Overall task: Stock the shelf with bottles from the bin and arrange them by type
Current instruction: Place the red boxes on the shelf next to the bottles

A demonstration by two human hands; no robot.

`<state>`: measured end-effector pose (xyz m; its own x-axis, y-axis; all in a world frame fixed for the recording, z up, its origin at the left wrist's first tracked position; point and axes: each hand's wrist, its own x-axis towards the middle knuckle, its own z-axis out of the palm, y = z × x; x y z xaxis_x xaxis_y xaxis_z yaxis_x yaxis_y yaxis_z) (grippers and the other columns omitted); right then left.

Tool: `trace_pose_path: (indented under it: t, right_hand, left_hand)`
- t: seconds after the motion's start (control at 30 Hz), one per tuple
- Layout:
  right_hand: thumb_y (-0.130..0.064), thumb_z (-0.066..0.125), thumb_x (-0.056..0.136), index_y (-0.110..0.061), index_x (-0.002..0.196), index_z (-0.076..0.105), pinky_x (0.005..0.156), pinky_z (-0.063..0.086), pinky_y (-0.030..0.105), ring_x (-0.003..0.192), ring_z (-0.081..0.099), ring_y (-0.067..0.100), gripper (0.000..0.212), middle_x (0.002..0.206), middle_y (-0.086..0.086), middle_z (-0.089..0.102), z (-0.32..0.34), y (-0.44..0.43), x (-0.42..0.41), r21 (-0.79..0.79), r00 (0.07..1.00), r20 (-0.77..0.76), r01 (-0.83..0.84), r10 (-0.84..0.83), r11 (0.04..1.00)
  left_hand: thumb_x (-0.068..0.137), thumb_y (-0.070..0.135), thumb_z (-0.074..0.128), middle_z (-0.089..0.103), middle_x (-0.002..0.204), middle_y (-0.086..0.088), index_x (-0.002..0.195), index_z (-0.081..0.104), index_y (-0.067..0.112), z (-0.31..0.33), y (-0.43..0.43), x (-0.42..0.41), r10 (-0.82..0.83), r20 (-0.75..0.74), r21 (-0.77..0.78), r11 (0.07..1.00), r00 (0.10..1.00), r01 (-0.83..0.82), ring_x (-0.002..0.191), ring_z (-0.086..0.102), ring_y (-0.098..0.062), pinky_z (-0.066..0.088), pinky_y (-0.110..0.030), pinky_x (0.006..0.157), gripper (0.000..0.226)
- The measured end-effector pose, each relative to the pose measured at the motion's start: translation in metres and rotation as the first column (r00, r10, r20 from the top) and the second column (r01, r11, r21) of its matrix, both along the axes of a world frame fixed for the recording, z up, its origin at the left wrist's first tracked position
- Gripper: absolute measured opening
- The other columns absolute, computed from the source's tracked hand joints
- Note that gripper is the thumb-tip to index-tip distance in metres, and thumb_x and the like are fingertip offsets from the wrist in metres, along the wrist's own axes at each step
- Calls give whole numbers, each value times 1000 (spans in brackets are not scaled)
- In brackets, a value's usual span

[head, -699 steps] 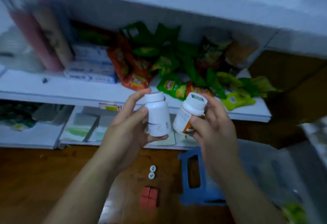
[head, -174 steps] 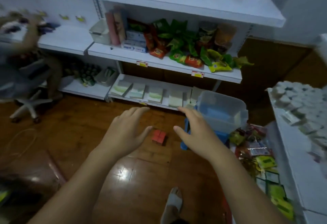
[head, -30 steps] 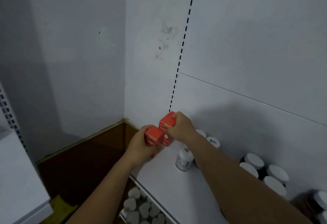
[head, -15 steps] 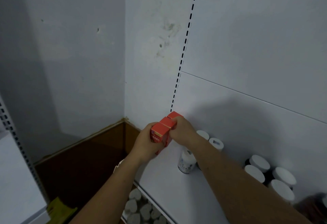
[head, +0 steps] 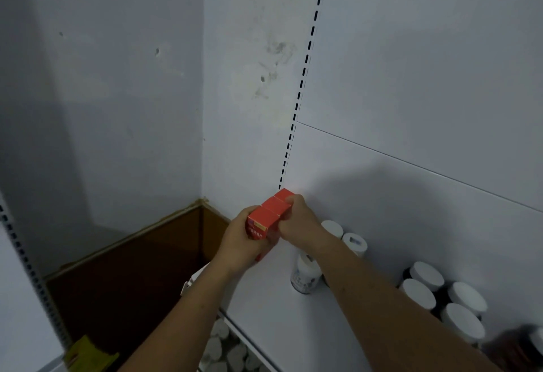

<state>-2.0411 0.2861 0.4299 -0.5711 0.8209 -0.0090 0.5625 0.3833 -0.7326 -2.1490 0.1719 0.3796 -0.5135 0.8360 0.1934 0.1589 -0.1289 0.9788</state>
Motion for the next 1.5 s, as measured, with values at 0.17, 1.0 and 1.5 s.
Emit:
trace_pose_path:
  t: [0.17, 1.0, 1.5]
  right_hand:
    - [0, 52, 92, -13, 78, 63, 63, 44, 27, 72, 57, 17, 22, 75, 2, 62, 9, 3, 8, 69, 998, 66, -8, 3, 998]
    - [3, 52, 90, -5, 104, 70, 68, 49, 29, 79, 62, 21, 23, 82, 7, 65, 7, -11, 0, -30, 985, 171, -10, 15, 999]
    - [-46, 61, 97, -20, 147, 47, 104, 47, 46, 125, 56, 31, 58, 137, 8, 57, 46, -69, 52, 411, 974, 226, -110, 16, 905]
  left_hand:
    - [77, -15, 76, 74, 112, -3, 133, 61, 15, -2, 0, -5, 5, -48, 1, 1000, 999, -5, 88, 71, 1, 57, -15, 71, 65]
    - [82, -8, 83, 73, 111, 3, 131, 60, 15, 4, -5, -3, -11, -57, -44, 999, 998, 8, 87, 71, 6, 56, -13, 72, 60]
    - [92, 69, 61, 54, 151, 11, 153, 41, 39, 44, -45, -7, 63, -687, -119, 973, 724, -197, 121, 63, -17, 52, -46, 105, 71]
